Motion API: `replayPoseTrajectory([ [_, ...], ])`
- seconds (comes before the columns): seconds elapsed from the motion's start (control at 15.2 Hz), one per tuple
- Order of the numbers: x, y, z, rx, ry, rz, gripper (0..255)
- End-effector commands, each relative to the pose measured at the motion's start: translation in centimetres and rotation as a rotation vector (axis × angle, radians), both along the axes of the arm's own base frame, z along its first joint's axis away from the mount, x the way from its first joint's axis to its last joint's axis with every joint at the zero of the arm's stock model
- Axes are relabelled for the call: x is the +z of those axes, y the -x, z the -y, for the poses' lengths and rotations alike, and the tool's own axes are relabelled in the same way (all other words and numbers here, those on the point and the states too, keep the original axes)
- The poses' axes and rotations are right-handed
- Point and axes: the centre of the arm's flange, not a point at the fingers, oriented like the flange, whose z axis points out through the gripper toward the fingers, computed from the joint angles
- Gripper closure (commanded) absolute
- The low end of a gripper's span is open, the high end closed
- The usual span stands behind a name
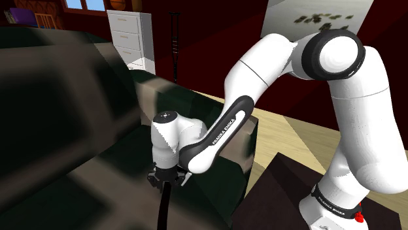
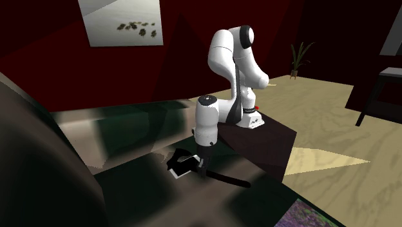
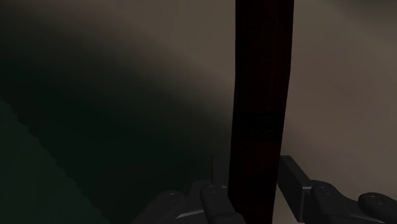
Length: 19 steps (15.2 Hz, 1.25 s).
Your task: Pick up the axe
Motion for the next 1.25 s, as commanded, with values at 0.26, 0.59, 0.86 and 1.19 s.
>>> replayPoseTrajectory([
  [0.26, 1.3, -0.1, -0.1, 0.000, -0.005, 0.001, 255],
  [0.59, 4.0, -0.1, -0.1, 0.000, -0.005, 0.001, 255],
  [0.86, 6.1, -0.1, -0.1, 0.000, -0.005, 0.001, 255],
  [1.19, 7.8, -0.1, -0.1, 0.000, -0.005, 0.001, 255],
])
